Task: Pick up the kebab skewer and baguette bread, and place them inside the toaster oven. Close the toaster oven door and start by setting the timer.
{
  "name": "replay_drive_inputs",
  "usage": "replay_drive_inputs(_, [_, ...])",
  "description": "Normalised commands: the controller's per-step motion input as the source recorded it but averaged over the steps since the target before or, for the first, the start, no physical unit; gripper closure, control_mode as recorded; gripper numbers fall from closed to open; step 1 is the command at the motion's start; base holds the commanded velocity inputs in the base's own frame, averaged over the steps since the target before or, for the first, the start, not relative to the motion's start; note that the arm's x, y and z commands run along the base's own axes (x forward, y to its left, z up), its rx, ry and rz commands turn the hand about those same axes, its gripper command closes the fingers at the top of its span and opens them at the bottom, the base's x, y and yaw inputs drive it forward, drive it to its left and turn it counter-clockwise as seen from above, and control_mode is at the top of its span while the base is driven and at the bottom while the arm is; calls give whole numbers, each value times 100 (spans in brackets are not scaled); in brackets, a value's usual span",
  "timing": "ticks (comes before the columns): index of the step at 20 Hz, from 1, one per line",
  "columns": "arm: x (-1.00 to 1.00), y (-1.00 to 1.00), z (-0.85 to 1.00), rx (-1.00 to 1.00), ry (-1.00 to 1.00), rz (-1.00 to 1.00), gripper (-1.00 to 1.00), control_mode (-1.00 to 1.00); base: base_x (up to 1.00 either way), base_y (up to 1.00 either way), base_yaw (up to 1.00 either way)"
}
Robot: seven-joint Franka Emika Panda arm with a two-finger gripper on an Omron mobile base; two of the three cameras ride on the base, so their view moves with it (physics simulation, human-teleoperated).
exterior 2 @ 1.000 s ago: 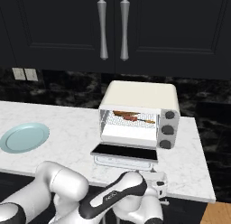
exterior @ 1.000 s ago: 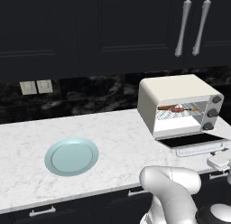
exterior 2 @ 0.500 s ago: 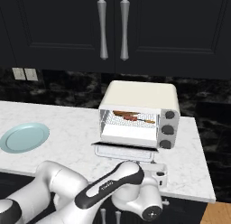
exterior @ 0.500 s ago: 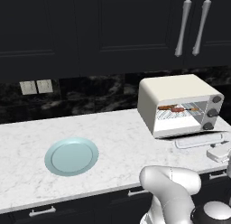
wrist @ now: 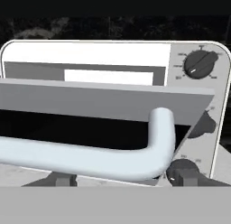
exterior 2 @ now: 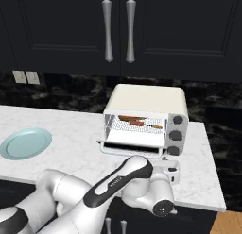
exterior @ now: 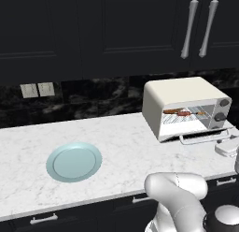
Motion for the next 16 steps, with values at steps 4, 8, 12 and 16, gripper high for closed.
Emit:
replay_drive_inputs(4, [59, 1, 52, 0, 0, 0, -100, -100, 0, 0, 0])
replay_drive_inputs(8, [61, 6, 44, 0, 0, 0, -100, -100, 0, 0, 0])
replay_drive_inputs(12, [56, 17, 30, 0, 2, 0, -100, -100, 0, 0, 0])
replay_drive_inputs(16, [45, 25, 15, 0, 4, 0, -100, -100, 0, 0, 0])
